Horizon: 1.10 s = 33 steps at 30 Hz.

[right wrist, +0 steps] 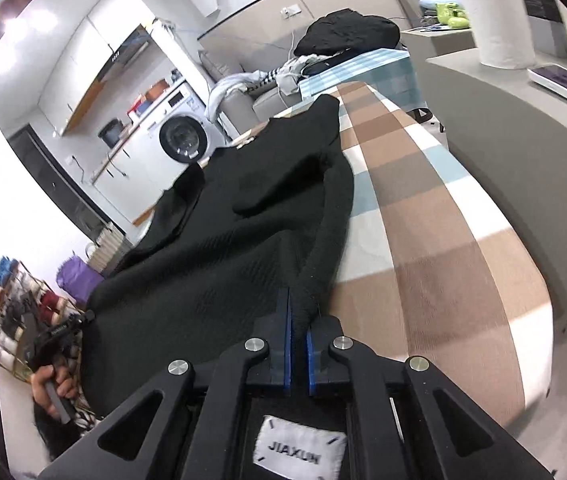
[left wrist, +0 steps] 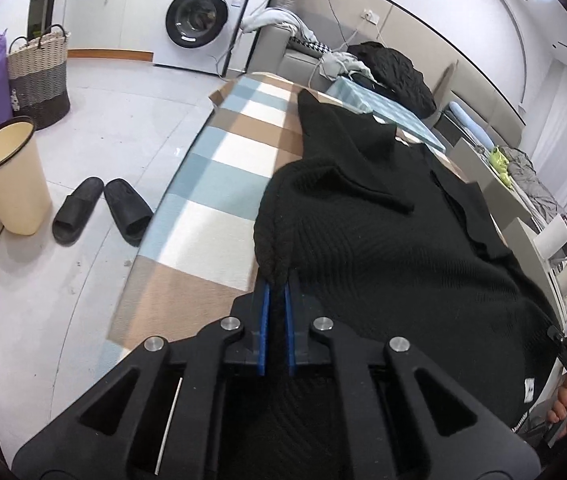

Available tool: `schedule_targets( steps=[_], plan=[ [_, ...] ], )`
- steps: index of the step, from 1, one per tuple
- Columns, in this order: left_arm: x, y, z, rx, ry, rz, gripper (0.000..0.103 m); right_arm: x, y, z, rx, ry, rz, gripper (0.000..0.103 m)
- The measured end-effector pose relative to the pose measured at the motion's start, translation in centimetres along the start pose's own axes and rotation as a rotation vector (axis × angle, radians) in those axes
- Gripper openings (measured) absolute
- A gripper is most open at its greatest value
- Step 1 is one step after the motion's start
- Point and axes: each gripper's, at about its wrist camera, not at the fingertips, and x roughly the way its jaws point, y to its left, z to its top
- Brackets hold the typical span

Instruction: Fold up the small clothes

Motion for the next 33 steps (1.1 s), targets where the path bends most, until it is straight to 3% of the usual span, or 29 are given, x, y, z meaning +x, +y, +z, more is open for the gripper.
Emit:
schedule_targets(
  steps=[6, 7, 8, 9, 11, 13, 15, 16, 17, 18, 24, 31, 33],
  plan=[
    [0.3, 0.2, -0.6, 0.013, 0.04, 0.026, 0.006, 0.9, -1.4, 0.2, 0.031, 0.061, -0.084, 0.01],
    [0.4, 0.2, -0.7, 0.014, 0.05, 0.039, 0.007, 1.0, -1.4, 0.2, 0.026, 0.061, -0.088, 0.017],
    [0.7, 0.2, -0.8, 0.011, 0.068, 0.048, 0.009, 1.2, -1.4, 0.1, 0.027, 0.064, -0.084, 0.03],
    [0.9, 0.2, -0.9, 0.008, 0.083, 0.043, 0.015, 1.3, -1.5, 0.0, 0.032, 0.066, -0.072, 0.036],
    [1.3, 0.2, -1.2, 0.009, 0.101, 0.041, 0.023, 1.6, -1.6, -0.2, 0.033, 0.078, -0.055, 0.04],
    [1.5, 0.3, -1.4, 0.008, 0.102, 0.041, 0.024, 1.9, -1.6, -0.5, 0.019, 0.085, -0.055, 0.04],
    [1.6, 0.2, -1.6, 0.015, 0.093, 0.031, 0.024, 2.1, -1.4, -0.7, -0.004, 0.078, -0.05, 0.036],
    [1.6, 0.0, -1.6, 0.021, 0.077, 0.024, 0.02, 2.2, -1.1, -0.8, -0.03, 0.069, -0.05, 0.023],
    [1.3, -0.1, -1.6, 0.032, 0.052, 0.014, 0.007, 2.1, -0.8, -0.8, -0.05, 0.055, -0.045, 0.011],
    [1.1, -0.2, -1.5, 0.042, 0.036, 0.01, 0.003, 1.8, -0.4, -0.8, -0.068, 0.031, -0.031, 0.007],
    [-2.4, -0.2, -0.6, 0.033, -0.078, -0.057, 0.002, -0.6, -0.8, -0.1, -0.032, -0.123, 0.047, 0.004],
    [-7.2, -1.0, 0.1, 0.057, -0.187, -0.107, 0.002, -5.0, -1.5, 0.0, 0.008, -0.35, 0.24, 0.004],
    [-8.3, -1.1, 0.4, 0.053, -0.21, -0.128, 0.002, -5.9, -1.6, 0.1, 0.013, -0.395, 0.243, 0.004]
  ],
)
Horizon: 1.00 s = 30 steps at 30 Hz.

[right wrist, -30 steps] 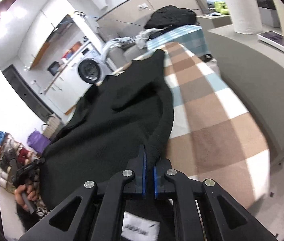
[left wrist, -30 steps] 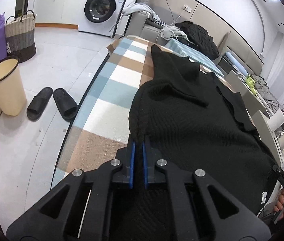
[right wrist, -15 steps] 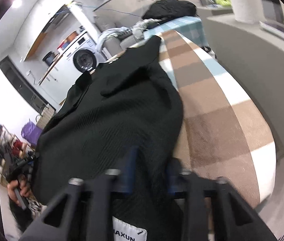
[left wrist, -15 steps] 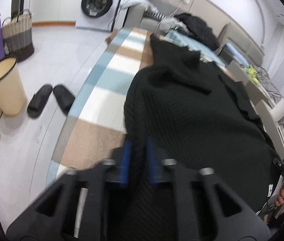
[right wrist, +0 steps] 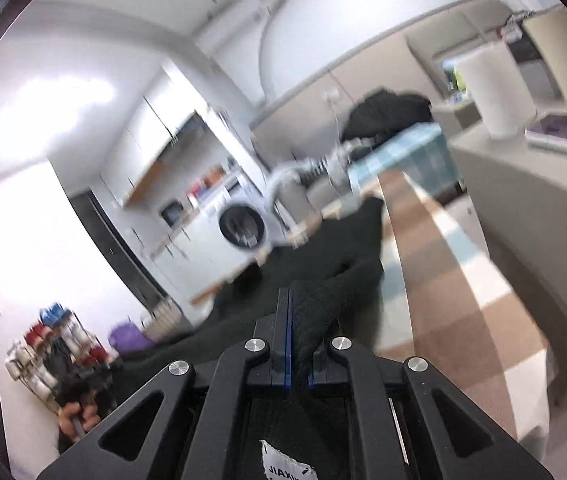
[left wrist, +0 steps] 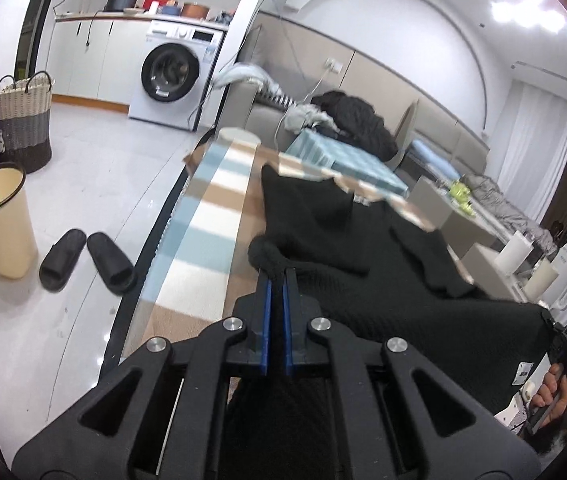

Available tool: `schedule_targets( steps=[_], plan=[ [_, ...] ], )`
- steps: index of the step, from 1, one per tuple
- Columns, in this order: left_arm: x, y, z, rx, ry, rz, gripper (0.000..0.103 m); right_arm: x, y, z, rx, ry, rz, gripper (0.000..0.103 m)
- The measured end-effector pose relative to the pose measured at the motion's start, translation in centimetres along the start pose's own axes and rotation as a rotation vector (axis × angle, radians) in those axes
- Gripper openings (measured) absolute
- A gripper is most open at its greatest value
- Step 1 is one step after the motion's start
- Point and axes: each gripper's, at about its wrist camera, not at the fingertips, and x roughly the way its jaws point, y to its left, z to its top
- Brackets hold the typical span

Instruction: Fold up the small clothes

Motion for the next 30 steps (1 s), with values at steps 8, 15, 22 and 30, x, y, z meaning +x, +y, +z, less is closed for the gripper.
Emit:
schedule_targets(
  steps=[8, 15, 22, 30],
  plan=[
    [2.1, -0.1, 0.7, -0.028, 0.028, 0.02, 0.002, 2.9, 0.6, 1.8, 0.007, 0.032, -0.14, 0.004],
    [9.5, 0.1, 2.5, -0.033, 0.079, 0.094, 0.002, 9.6, -0.3, 3.5, 0.078, 0.073, -0.289, 0.004],
    [15.4, 0.0, 2.3, -0.017, 0.187, 0.181, 0.025, 12.5, -3.2, 3.1, 0.15, 0.182, -0.437, 0.042],
    [19.4, 0.7, 0.8, -0.047, 0.315, 0.15, 0.065, 14.0, -5.6, 2.0, 0.181, 0.302, -0.424, 0.059]
  ],
)
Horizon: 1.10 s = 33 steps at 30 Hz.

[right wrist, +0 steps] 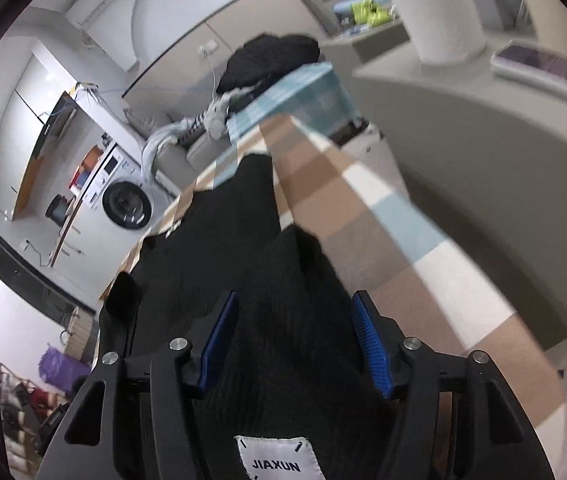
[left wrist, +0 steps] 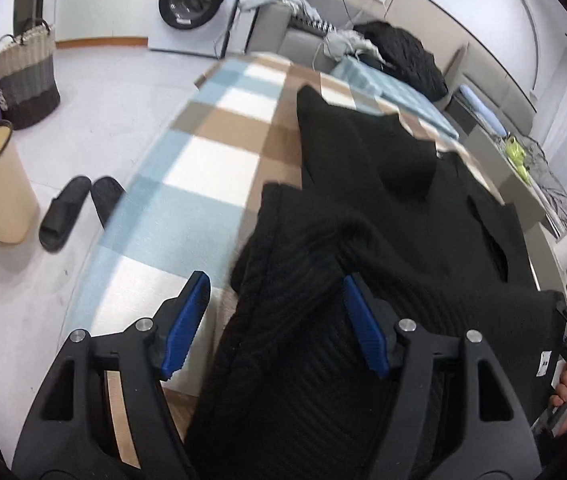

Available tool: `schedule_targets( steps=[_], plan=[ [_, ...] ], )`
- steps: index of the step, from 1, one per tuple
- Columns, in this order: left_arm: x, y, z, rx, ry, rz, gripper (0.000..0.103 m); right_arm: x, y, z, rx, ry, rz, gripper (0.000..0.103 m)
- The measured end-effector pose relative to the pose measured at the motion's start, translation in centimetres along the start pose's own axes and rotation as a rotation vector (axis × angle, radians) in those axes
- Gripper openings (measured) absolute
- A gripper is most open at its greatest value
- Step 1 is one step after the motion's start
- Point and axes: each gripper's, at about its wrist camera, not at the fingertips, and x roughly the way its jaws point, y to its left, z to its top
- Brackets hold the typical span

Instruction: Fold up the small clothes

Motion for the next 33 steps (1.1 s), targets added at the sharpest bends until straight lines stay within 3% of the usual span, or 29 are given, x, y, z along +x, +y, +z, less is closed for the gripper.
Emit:
schedule_targets(
  steps=[1, 3, 5, 6, 8, 18, 21, 23, 27, 29, 33],
  plan=[
    [0.4, 0.0, 0.0, 0.0, 0.011, -0.015, 0.059, 0.4, 0.3, -0.2, -0.016, 0.009, -0.008, 0.059],
    [1.0, -0.2, -0.1, 0.003, 0.022, -0.039, 0.037, 0.8, 1.1, -0.5, -0.061, 0.009, -0.027, 0.051],
    [1.0, -0.7, -0.3, 0.027, 0.014, -0.052, 0.021, 1.2, 1.7, -0.9, -0.111, 0.012, -0.047, 0.029],
    [1.0, -1.0, -0.4, 0.045, 0.008, -0.038, 0.018, 1.2, 1.9, -1.1, -0.129, 0.013, -0.048, 0.023],
    [0.6, -1.5, -0.6, 0.072, 0.003, -0.023, 0.016, 1.1, 2.1, -1.3, -0.142, 0.018, -0.048, 0.013],
    [-3.3, -1.2, -3.8, 0.127, 0.013, 0.014, 0.017, -0.8, 1.9, -2.7, -0.175, 0.078, -0.05, 0.012],
    [-4.2, -0.6, -3.8, 0.103, 0.01, 0.055, 0.029, -1.3, 1.7, -2.8, -0.159, 0.066, -0.058, 0.024],
    [-5.1, -0.1, -3.4, 0.079, -0.013, 0.091, 0.039, -2.2, 1.5, -2.4, -0.148, 0.032, -0.047, 0.039],
    [-7.8, 0.1, -2.3, 0.073, -0.104, 0.143, 0.051, -4.2, 2.3, -2.0, -0.194, -0.038, -0.058, 0.046],
    [-9.0, -0.4, -1.9, 0.071, -0.136, 0.134, 0.055, -5.2, 3.2, -2.2, -0.215, -0.061, -0.036, 0.063],
    [-9.5, -4.1, -1.3, 0.131, -0.146, 0.056, 0.062, -5.9, 5.4, -2.8, -0.29, -0.084, -0.002, 0.068]
  ],
)
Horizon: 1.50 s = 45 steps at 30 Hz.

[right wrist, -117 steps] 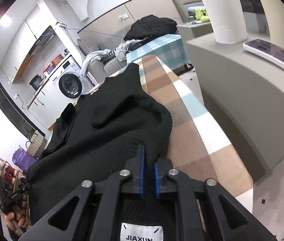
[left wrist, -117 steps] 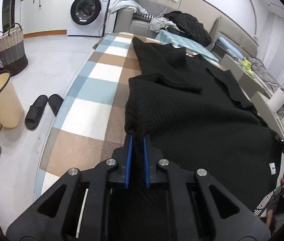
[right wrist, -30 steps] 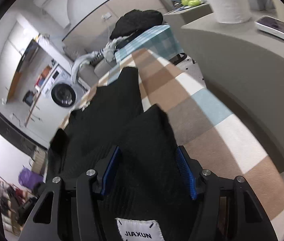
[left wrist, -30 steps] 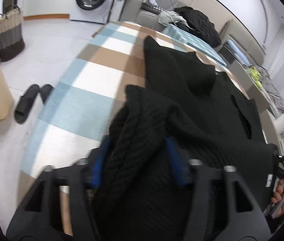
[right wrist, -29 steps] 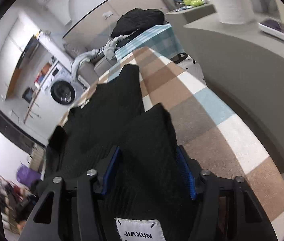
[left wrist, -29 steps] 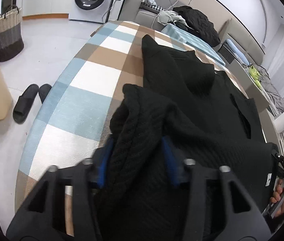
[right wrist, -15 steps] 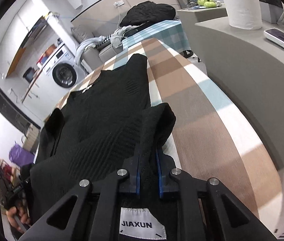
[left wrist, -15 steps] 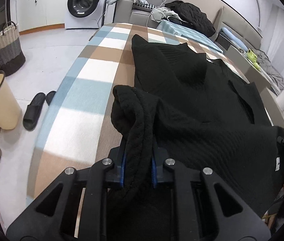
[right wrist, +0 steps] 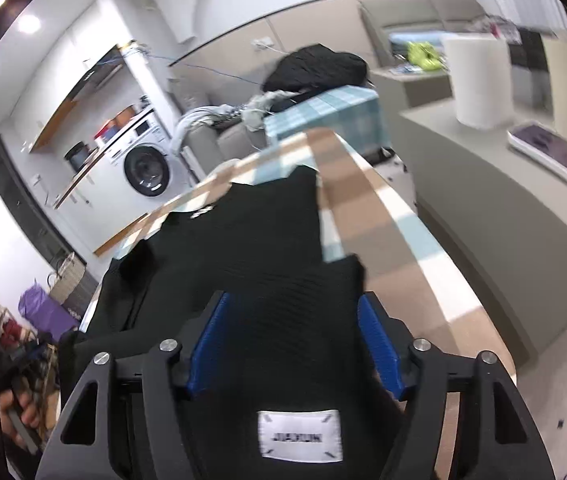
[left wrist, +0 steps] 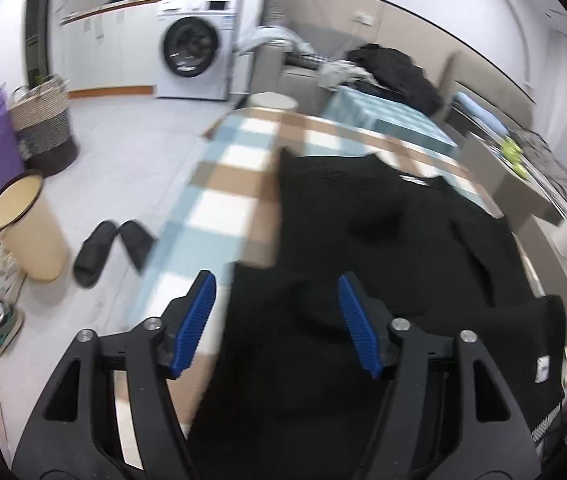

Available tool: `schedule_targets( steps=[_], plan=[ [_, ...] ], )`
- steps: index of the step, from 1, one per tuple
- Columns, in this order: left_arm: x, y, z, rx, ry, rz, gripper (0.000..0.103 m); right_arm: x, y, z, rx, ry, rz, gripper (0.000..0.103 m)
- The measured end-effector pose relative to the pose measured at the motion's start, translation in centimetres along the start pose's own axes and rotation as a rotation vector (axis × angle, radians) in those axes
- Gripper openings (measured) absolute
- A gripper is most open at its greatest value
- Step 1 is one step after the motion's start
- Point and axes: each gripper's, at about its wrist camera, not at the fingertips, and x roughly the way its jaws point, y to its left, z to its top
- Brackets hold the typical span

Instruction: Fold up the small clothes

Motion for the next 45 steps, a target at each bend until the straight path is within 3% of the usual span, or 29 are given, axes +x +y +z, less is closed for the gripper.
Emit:
schedule_targets(
  steps=[6, 8, 11, 13, 16, 18, 22, 25, 29, 31, 33, 35, 41, 45],
  plan=[
    [4.6, -7.7, 0.5, 0.131, 0.07, -0.125, 0.061, 1.6, 2.0, -0.7, -0.042, 0.058, 0.038, 0.069],
    [6.6, -9.7, 0.2, 0.168, 0.115, -0.138, 0.054, 2.2, 2.2, -1.0, -0.043, 0.08, 0.04, 0.069],
    [9.7, -12.0, -0.5, 0.213, 0.209, -0.104, 0.038, 3.0, 2.2, -1.3, -0.042, 0.105, 0.038, 0.069],
    [10.9, -12.3, -1.0, 0.211, 0.242, -0.079, 0.036, 3.0, 2.0, -1.4, -0.034, 0.108, 0.033, 0.069],
    [10.9, -12.0, -1.5, 0.207, 0.228, -0.082, 0.025, 3.0, 1.6, -1.6, -0.019, 0.106, 0.026, 0.069],
    [10.7, -12.2, -1.7, 0.216, 0.219, -0.1, 0.006, 3.0, 1.3, -1.7, -0.013, 0.108, 0.021, 0.069],
    [10.0, -11.9, -1.8, 0.21, 0.19, -0.108, 0.003, 3.2, 0.8, -1.7, 0.004, 0.114, 0.013, 0.069],
    [8.5, -11.5, -1.5, 0.21, 0.174, -0.174, 0.003, 3.1, 0.7, -1.8, 0.007, 0.117, 0.016, 0.069],
    [7.5, -11.9, -1.7, 0.262, 0.194, -0.173, 0.007, 3.0, 0.7, -1.7, 0.013, 0.116, 0.016, 0.069],
    [8.0, -11.3, -1.8, 0.237, 0.227, -0.148, 0.02, 2.9, 0.6, -1.7, 0.021, 0.116, 0.017, 0.069],
    [8.0, -10.6, -1.7, 0.187, 0.235, -0.132, 0.046, 2.6, 0.5, -1.8, 0.023, 0.109, 0.016, 0.069],
    [7.3, -9.9, -1.5, 0.147, 0.203, -0.148, 0.054, 2.4, 0.5, -1.7, 0.024, 0.104, 0.011, 0.069],
    [5.1, -8.7, -1.6, 0.171, 0.161, -0.143, 0.056, 2.1, -0.1, -1.9, 0.03, 0.102, 0.001, 0.069],
    [2.3, -5.9, -1.9, 0.135, 0.111, -0.106, 0.065, 1.5, -0.8, -2.0, 0.025, 0.093, -0.005, 0.069]
  ],
)
